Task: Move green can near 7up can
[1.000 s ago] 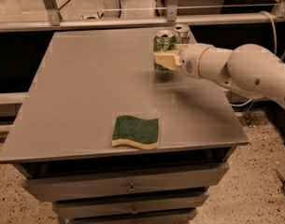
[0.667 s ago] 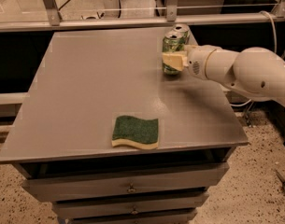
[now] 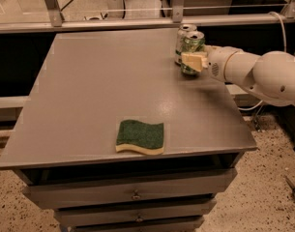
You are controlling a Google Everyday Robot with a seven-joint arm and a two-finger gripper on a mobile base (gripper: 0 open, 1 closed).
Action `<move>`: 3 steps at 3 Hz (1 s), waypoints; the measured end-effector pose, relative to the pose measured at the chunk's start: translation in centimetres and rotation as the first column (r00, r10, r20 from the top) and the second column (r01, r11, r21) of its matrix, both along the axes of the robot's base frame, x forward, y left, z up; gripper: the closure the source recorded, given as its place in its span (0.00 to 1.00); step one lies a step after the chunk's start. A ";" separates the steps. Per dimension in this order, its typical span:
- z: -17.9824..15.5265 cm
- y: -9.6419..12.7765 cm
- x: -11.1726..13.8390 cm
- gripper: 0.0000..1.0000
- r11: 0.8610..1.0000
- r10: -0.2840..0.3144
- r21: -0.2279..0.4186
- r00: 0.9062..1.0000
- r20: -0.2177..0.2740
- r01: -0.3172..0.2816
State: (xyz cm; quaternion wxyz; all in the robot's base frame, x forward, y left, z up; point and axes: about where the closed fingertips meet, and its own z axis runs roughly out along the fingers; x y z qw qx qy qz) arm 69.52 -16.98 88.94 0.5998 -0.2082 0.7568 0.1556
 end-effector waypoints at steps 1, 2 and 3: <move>1.0 -2.2 0.8 1.00 1.000 -0.026 0.002 0.999 0.044 0.026; 1.7 -3.3 1.3 1.00 0.999 -0.032 -0.005 0.997 0.074 0.032; 1.2 -3.8 1.4 1.00 1.000 -0.024 -0.016 0.997 0.071 0.026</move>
Offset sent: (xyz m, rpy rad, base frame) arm 0.0188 -0.0528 0.0279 -0.0173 -0.1118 -0.0467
